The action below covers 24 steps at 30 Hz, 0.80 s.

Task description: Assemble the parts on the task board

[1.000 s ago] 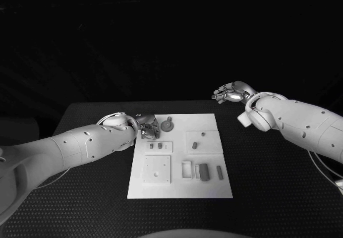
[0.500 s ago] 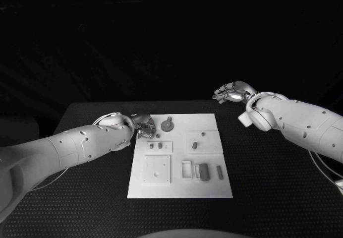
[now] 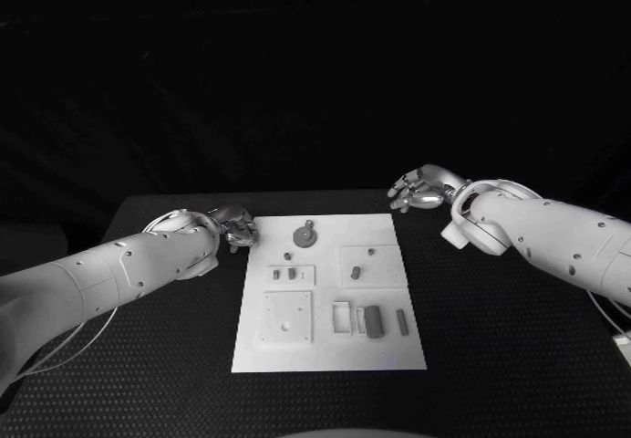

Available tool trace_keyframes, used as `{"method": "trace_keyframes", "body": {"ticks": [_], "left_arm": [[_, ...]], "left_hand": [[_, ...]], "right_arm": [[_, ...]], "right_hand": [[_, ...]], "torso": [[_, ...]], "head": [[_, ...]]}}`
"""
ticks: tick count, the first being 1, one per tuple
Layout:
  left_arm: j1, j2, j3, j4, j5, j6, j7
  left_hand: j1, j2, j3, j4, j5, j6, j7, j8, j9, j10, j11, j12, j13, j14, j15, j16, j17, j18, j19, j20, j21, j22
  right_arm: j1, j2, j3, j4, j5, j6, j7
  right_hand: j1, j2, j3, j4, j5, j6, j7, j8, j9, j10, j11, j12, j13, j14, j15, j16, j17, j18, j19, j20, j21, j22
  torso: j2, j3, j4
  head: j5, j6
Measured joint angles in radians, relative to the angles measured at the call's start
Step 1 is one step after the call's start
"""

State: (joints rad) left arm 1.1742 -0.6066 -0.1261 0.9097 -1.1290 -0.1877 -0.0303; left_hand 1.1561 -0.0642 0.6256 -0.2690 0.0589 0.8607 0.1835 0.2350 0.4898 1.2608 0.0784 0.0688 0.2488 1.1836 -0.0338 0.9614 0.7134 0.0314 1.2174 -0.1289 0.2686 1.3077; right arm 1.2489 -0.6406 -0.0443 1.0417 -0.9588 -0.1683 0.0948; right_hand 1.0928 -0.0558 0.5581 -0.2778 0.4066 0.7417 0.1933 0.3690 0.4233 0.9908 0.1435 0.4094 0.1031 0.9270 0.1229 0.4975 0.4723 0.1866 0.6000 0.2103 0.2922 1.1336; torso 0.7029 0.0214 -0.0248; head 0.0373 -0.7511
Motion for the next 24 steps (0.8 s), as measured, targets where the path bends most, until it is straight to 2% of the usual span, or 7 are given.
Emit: {"method": "trace_keyframes", "body": {"ticks": [3,6,10,13,14,19,24], "left_arm": [[0.007,-0.027,0.006,0.009,0.143,-0.008,0.011],[0.018,-0.057,0.007,0.032,0.298,-0.012,0.034],[0.029,-0.091,0.012,0.083,0.462,-0.008,0.081],[0.033,-0.108,0.013,0.114,0.552,0.014,0.119],[0.034,-0.113,0.013,0.124,0.572,0.022,0.131],[0.037,-0.139,0.013,0.186,0.649,0.057,0.185],[0.038,-0.146,0.013,0.232,0.688,0.070,0.211]], "left_hand": [[-0.020,0.002,-0.001,0.004,0.000,0.000,0.000,0.022,0.007,-0.008,0.006,0.004,0.006,-0.028,0.005,-0.033,-0.027,0.000,-0.030,0.006,-0.032,-0.005],[-0.049,-0.002,-0.029,0.006,-0.003,-0.005,0.005,0.043,0.014,-0.027,0.011,0.012,0.013,-0.069,0.015,-0.083,-0.063,0.000,-0.073,0.016,-0.078,-0.030],[-0.073,-0.003,-0.056,-0.003,-0.004,-0.011,0.003,0.073,0.020,-0.047,0.025,0.024,0.022,-0.141,0.039,-0.178,-0.119,0.007,-0.149,0.038,-0.153,-0.074],[-0.073,-0.003,-0.063,-0.009,-0.004,-0.013,-0.006,0.091,0.020,-0.056,0.029,0.031,0.025,-0.170,0.063,-0.258,-0.159,-0.004,-0.194,0.059,-0.197,-0.109],[-0.072,-0.003,-0.061,-0.011,-0.004,-0.012,-0.010,0.095,0.020,-0.060,0.030,0.031,0.025,-0.170,0.065,-0.271,-0.165,-0.009,-0.196,0.061,-0.200,-0.117],[-0.059,-0.001,-0.068,-0.018,-0.004,-0.020,-0.020,0.101,0.017,-0.073,0.025,0.021,0.019,-0.145,0.064,-0.308,-0.173,-0.009,-0.190,0.066,-0.200,-0.151],[-0.051,0.004,-0.068,-0.018,-0.004,-0.020,-0.020,0.105,0.013,-0.073,0.025,0.018,0.017,-0.142,0.068,-0.327,-0.174,-0.009,-0.190,0.066,-0.200,-0.168]], "right_arm": [[-0.008,-0.002,0.000,0.026,-0.112,0.009,-0.014],[-0.011,-0.003,-0.001,0.030,-0.236,0.015,-0.029],[-0.012,-0.012,-0.002,0.039,-0.355,0.016,-0.045],[-0.017,-0.016,-0.005,0.057,-0.418,0.011,-0.056],[-0.019,-0.015,-0.008,0.062,-0.434,0.010,-0.058],[-0.029,0.000,-0.037,0.092,-0.513,0.003,-0.074],[-0.034,0.028,-0.057,0.092,-0.568,-0.001,-0.089]], "right_hand": [[0.006,0.005,0.002,-0.002,0.000,0.018,0.005,0.000,0.001,0.028,-0.011,-0.013,-0.008,0.046,-0.025,0.015,0.020,0.016,0.055,-0.002,0.004,-0.007],[0.025,-0.003,0.007,-0.007,0.000,0.028,0.000,0.000,0.001,0.044,-0.011,-0.032,-0.016,0.063,-0.036,0.015,0.033,0.015,0.081,-0.001,0.004,-0.011],[0.025,-0.003,0.007,-0.006,0.000,0.046,-0.003,0.005,0.001,0.080,-0.017,-0.063,-0.021,0.121,-0.059,0.031,0.059,0.047,0.144,-0.004,0.005,-0.011],[0.025,-0.003,0.007,-0.007,0.000,0.059,-0.007,0.005,0.002,0.104,-0.023,-0.079,-0.021,0.155,-0.077,0.036,0.076,0.049,0.183,-0.006,0.012,-0.008],[0.025,-0.003,0.007,-0.006,0.000,0.063,-0.009,0.005,0.002,0.109,-0.026,-0.082,-0.021,0.165,-0.080,0.040,0.081,0.062,0.193,-0.006,0.012,-0.007],[0.025,-0.003,0.007,-0.006,0.000,0.077,-0.011,0.005,0.002,0.136,-0.029,-0.108,-0.022,0.208,-0.098,0.044,0.106,0.062,0.243,-0.014,0.018,-0.005],[0.018,-0.010,0.007,-0.006,0.000,0.080,-0.014,0.005,0.002,0.139,-0.029,-0.120,-0.023,0.221,-0.105,0.044,0.119,0.062,0.259,-0.021,0.018,-0.005]], "torso": [[0.000,0.0002,-0.0004],[0.000,0.0002,-0.0008],[0.000,-0.0006,-0.0008],[-0.001,-0.0012,-0.0001],[-0.001,-0.0012,0.0003],[0.000,-0.0018,0.0003],[0.000,-0.0026,0.0007]], "head": [[-0.010,0.008],[-0.024,0.017],[-0.037,0.026],[-0.041,0.032],[-0.042,0.034],[-0.044,0.042],[-0.044,0.047]]}}
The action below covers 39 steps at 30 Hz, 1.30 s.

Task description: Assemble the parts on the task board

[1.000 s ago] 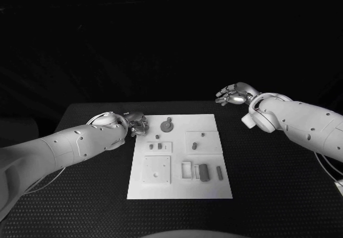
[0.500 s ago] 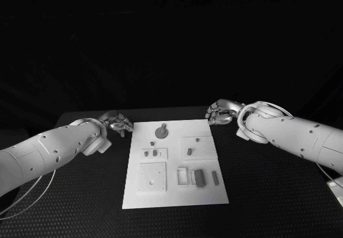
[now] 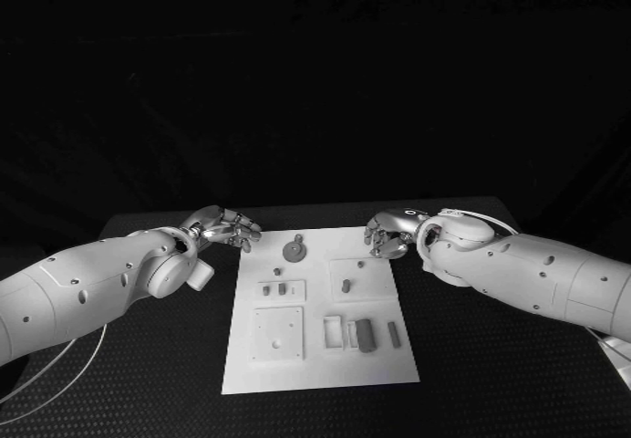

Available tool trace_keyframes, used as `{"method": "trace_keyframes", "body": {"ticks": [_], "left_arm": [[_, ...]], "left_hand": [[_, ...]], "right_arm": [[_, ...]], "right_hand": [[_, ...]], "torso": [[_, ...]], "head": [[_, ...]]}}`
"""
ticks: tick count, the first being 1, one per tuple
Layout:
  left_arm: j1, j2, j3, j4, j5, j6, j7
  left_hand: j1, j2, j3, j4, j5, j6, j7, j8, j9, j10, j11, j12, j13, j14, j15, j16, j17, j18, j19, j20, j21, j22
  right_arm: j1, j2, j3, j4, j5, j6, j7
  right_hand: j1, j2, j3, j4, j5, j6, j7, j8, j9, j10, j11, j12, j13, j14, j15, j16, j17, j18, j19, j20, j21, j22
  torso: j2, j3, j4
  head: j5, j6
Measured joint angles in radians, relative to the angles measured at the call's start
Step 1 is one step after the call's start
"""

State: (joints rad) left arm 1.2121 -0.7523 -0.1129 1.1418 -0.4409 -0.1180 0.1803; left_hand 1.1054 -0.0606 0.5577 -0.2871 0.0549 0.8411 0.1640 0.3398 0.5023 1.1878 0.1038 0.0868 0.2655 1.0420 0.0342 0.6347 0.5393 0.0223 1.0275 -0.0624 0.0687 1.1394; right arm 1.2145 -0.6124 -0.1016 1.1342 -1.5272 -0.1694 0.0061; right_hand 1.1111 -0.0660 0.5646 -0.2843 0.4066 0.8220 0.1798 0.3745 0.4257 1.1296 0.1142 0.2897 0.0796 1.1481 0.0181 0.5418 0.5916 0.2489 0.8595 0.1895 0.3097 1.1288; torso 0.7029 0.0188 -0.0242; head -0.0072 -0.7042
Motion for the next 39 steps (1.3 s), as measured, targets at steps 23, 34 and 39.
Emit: {"method": "trace_keyframes", "body": {"ticks": [23,34,39], "left_arm": [[0.000,-0.003,0.000,0.046,0.067,0.002,0.027],[0.000,-0.003,0.000,0.054,0.076,0.002,0.027],[0.000,-0.003,0.000,0.054,0.078,0.002,0.027]], "left_hand": [[0.004,-0.004,-0.006,0.000,0.000,-0.016,0.016,0.000,-0.010,-0.009,0.009,-0.006,-0.005,0.003,0.003,-0.027,0.002,-0.001,-0.004,0.004,0.000,-0.023],[0.004,-0.004,-0.011,0.000,0.000,-0.025,0.025,0.000,-0.016,-0.015,0.015,-0.009,-0.007,-0.001,0.007,-0.035,0.006,-0.001,-0.007,0.007,0.000,-0.030],[0.004,-0.004,-0.011,0.000,0.000,-0.025,0.025,0.000,-0.017,-0.016,0.016,-0.011,-0.007,-0.001,0.007,-0.039,0.007,-0.002,-0.007,0.007,0.000,-0.031]], "right_arm": [[-0.031,0.073,-0.040,-0.062,-0.088,-0.034,-0.027],[-0.037,0.086,-0.040,-0.066,-0.093,-0.043,-0.025],[-0.037,0.091,-0.042,-0.070,-0.094,-0.045,-0.024]], "right_hand": [[-0.001,-0.009,0.000,0.000,0.000,0.003,-0.003,0.000,0.000,0.007,0.000,-0.036,-0.004,0.008,-0.003,-0.005,0.020,0.000,0.009,-0.002,-0.006,0.002],[-0.001,-0.009,0.000,0.000,0.000,0.024,-0.010,0.000,0.003,0.005,0.002,-0.058,-0.003,0.001,0.003,-0.021,0.030,0.000,0.009,-0.002,-0.020,0.005],[-0.001,-0.009,0.000,0.000,0.000,0.039,-0.018,0.000,0.005,0.001,0.006,-0.071,-0.001,-0.015,0.020,-0.041,0.040,0.000,-0.014,0.005,-0.036,0.012]], "torso": [[0.002,0.0014,-0.0019],[0.002,0.0017,-0.0020],[0.002,0.0019,-0.0020]], "head": [[-0.007,0.003],[-0.004,-0.007],[-0.004,-0.010]]}}
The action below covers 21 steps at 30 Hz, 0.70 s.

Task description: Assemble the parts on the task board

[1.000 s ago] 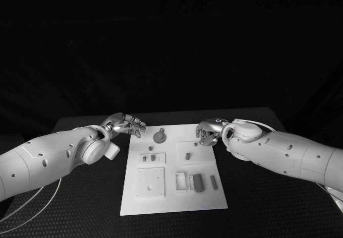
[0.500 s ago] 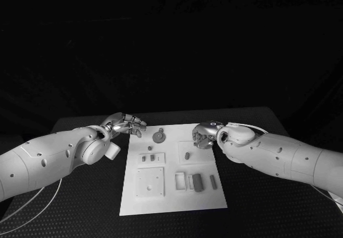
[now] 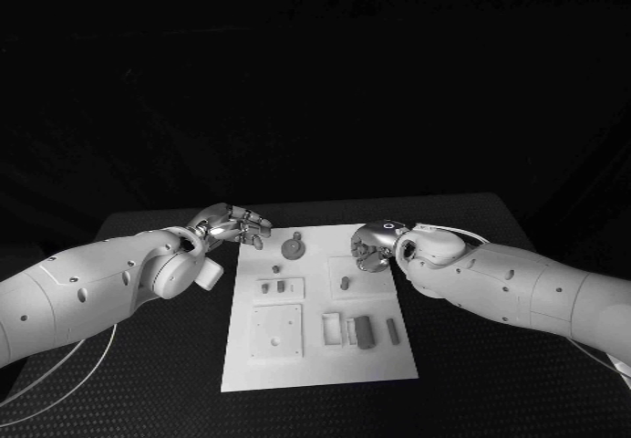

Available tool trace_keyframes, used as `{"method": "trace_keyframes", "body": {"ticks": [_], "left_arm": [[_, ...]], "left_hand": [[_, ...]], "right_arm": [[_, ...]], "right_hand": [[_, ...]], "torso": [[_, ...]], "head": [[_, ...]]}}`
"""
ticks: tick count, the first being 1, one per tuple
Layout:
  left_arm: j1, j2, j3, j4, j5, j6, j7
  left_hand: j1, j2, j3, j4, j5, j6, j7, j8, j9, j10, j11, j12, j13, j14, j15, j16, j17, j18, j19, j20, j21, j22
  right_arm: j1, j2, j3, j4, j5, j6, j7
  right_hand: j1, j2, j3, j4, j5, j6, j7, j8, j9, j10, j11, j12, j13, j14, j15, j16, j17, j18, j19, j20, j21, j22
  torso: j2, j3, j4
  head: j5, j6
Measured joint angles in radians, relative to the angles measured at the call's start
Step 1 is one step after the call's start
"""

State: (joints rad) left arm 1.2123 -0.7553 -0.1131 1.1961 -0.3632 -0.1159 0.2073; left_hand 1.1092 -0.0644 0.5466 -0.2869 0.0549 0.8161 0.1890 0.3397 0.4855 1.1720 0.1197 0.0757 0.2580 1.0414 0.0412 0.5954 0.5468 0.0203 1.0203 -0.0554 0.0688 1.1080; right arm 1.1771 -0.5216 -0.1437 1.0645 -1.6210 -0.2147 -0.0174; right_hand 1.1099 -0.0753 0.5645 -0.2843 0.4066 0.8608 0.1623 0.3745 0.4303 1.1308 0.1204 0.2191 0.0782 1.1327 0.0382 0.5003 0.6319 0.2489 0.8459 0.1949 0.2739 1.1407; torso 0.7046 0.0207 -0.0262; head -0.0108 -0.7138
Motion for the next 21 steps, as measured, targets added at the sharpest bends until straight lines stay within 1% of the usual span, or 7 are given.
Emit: {"method": "trace_keyframes", "body": {"ticks": [2,6,10,13,15,17,21], "left_arm": [[0.000,0.000,0.000,0.001,0.000,0.000,0.000],[0.000,0.000,0.000,0.001,0.001,0.000,-0.001],[0.000,0.000,0.000,0.001,0.001,0.000,-0.001],[0.000,0.000,0.000,0.001,0.002,0.000,-0.002],[0.000,-0.001,0.000,0.001,0.002,0.000,-0.002],[0.000,-0.001,0.000,0.001,0.002,0.000,-0.002],[0.000,-0.001,0.000,0.001,0.002,0.000,-0.003]], "left_hand": [[0.000,0.000,0.000,0.000,0.000,0.000,0.000,0.000,0.000,0.000,0.000,0.000,0.000,0.000,0.000,0.000,0.000,0.000,0.000,0.000,0.000,-0.001],[0.000,0.000,-0.003,0.003,0.000,0.000,0.000,0.000,0.000,0.000,0.000,0.000,0.000,0.000,0.000,0.000,0.001,0.000,0.000,0.000,0.000,-0.001],[0.000,0.000,-0.003,0.003,0.000,-0.003,0.003,0.000,-0.001,0.000,0.000,0.000,-0.001,0.000,0.000,0.000,0.002,0.000,0.000,0.000,0.000,-0.003],[-0.004,-0.004,-0.005,0.000,0.000,-0.003,0.003,0.000,-0.002,0.000,0.000,0.000,-0.001,0.000,0.000,0.000,0.005,0.000,0.000,0.000,0.000,-0.004],[-0.004,-0.004,-0.008,0.002,0.000,-0.003,0.003,0.004,-0.002,0.000,0.000,0.000,-0.001,0.003,0.003,0.000,0.006,-0.001,0.000,0.000,0.000,-0.005],[-0.004,-0.004,-0.008,0.002,0.000,-0.003,0.003,0.004,-0.002,0.000,0.000,0.000,-0.001,0.004,0.004,0.000,0.006,-0.005,0.000,0.000,0.000,-0.005],[-0.004,-0.004,-0.008,0.002,0.000,-0.003,0.003,0.004,-0.002,0.000,0.000,0.000,-0.001,0.004,0.004,0.000,0.009,-0.005,0.000,0.000,0.000,-0.006]], "right_arm": [[0.000,0.002,-0.001,-0.002,-0.001,-0.001,0.000],[-0.004,0.007,-0.002,-0.004,-0.007,-0.011,0.001],[-0.007,0.013,-0.009,-0.008,-0.023,-0.030,-0.002],[-0.011,0.014,-0.011,-0.008,-0.039,-0.047,-0.006],[-0.013,0.013,-0.012,-0.005,-0.051,-0.058,-0.009],[-0.014,0.012,-0.014,-0.003,-0.059,-0.064,-0.012],[-0.018,0.009,-0.016,0.006,-0.085,-0.082,-0.023]], "right_hand": [[0.000,0.000,0.000,0.000,0.000,0.007,0.001,0.000,0.000,-0.003,0.003,-0.008,0.001,-0.010,0.002,-0.004,0.004,0.000,-0.005,0.002,-0.004,0.003],[0.015,-0.001,0.000,0.000,0.000,0.018,-0.004,0.000,0.000,-0.007,0.014,-0.019,0.001,-0.038,0.013,-0.018,0.015,0.000,-0.034,0.005,-0.018,0.012],[0.039,0.003,0.000,0.000,0.000,0.035,-0.010,0.000,0.000,-0.022,0.028,-0.019,0.004,-0.081,0.030,-0.038,0.042,0.000,-0.070,0.009,-0.038,0.031],[0.056,-0.003,0.000,0.000,0.000,0.045,-0.012,0.000,0.000,-0.024,0.025,-0.019,0.004,-0.105,0.040,-0.048,0.054,-0.001,-0.091,0.012,-0.045,0.043],[0.069,-0.003,0.000,0.000,0.000,0.047,-0.013,0.000,-0.001,-0.025,0.024,-0.019,0.007,-0.117,0.048,-0.052,0.065,-0.016,-0.103,0.011,-0.046,0.054],[0.082,-0.007,0.000,0.000,0.000,0.054,-0.013,0.000,-0.002,-0.025,0.024,-0.019,0.007,-0.124,0.049,-0.052,0.074,-0.016,-0.103,0.011,-0.046,0.062],[0.115,-0.018,0.004,-0.004,0.000,0.055,-0.014,0.000,-0.002,-0.022,0.022,-0.019,0.025,-0.125,0.050,-0.057,0.093,-0.016,-0.110,0.011,-0.051,0.079]], "torso": [[0.000,0.0000,0.0000],[-0.001,-0.0001,0.0000],[-0.001,-0.0001,0.0002],[-0.001,-0.0002,0.0005],[-0.001,-0.0002,0.0005],[-0.001,-0.0002,0.0005],[-0.001,-0.0002,0.0004]], "head": [[0.000,0.000],[-0.002,-0.002],[-0.002,-0.003],[-0.002,-0.005],[-0.002,-0.006],[-0.002,-0.007],[-0.002,-0.008]]}}
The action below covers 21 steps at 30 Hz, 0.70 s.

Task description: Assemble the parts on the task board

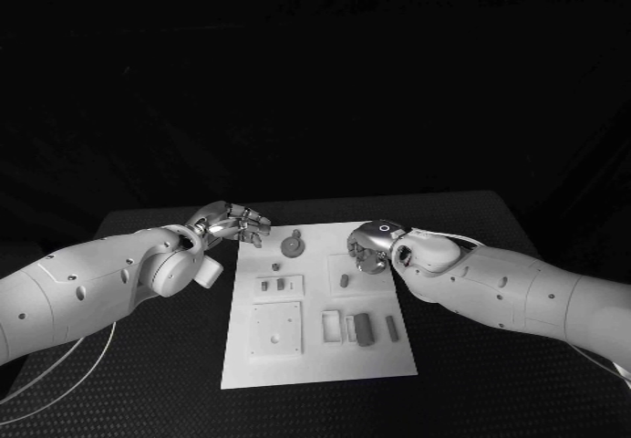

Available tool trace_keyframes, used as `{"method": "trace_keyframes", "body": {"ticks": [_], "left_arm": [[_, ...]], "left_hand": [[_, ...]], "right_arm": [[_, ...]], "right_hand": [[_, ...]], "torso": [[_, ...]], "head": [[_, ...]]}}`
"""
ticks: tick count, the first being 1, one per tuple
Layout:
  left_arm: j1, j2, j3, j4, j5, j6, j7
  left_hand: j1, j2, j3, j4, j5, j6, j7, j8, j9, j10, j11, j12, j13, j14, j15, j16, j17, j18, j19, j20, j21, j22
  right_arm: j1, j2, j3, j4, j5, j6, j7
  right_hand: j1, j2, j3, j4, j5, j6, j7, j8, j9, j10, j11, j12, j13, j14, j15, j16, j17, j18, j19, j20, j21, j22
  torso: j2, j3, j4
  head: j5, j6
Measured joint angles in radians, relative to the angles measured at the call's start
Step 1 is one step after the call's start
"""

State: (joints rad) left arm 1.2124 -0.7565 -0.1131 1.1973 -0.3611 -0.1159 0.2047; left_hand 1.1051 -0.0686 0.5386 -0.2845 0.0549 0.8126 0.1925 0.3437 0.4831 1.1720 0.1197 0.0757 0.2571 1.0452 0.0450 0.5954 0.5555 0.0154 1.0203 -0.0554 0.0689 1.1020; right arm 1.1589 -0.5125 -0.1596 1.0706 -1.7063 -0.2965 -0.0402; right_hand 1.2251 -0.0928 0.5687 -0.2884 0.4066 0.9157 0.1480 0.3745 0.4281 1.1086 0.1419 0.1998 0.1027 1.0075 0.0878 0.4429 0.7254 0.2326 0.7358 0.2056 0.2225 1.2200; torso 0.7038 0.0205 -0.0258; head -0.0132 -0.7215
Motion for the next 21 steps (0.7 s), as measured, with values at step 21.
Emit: {"method": "trace_keyframes", "body": {"ticks": [21], "left_arm": [[0.000,-0.003,0.000,-0.002,0.000,0.000,-0.004]], "left_hand": [[-0.005,-0.005,-0.006,0.000,0.000,-0.006,0.001,0.004,-0.002,0.000,0.000,0.000,0.000,0.000,0.000,-0.004,0.004,0.000,0.000,0.000,0.000,-0.004]], "right_arm": [[-0.026,-0.003,-0.005,0.008,-0.091,-0.091,-0.032]], "right_hand": [[0.039,-0.029,0.119,0.011,0.001,0.075,-0.027,0.000,0.016,0.068,-0.042,0.027,0.113,0.068,-0.039,0.000,0.079,0.012,0.080,0.000,0.000,0.045]], "torso": [[0.000,0.0005,-0.0004]], "head": [[-0.007,-0.004]]}}
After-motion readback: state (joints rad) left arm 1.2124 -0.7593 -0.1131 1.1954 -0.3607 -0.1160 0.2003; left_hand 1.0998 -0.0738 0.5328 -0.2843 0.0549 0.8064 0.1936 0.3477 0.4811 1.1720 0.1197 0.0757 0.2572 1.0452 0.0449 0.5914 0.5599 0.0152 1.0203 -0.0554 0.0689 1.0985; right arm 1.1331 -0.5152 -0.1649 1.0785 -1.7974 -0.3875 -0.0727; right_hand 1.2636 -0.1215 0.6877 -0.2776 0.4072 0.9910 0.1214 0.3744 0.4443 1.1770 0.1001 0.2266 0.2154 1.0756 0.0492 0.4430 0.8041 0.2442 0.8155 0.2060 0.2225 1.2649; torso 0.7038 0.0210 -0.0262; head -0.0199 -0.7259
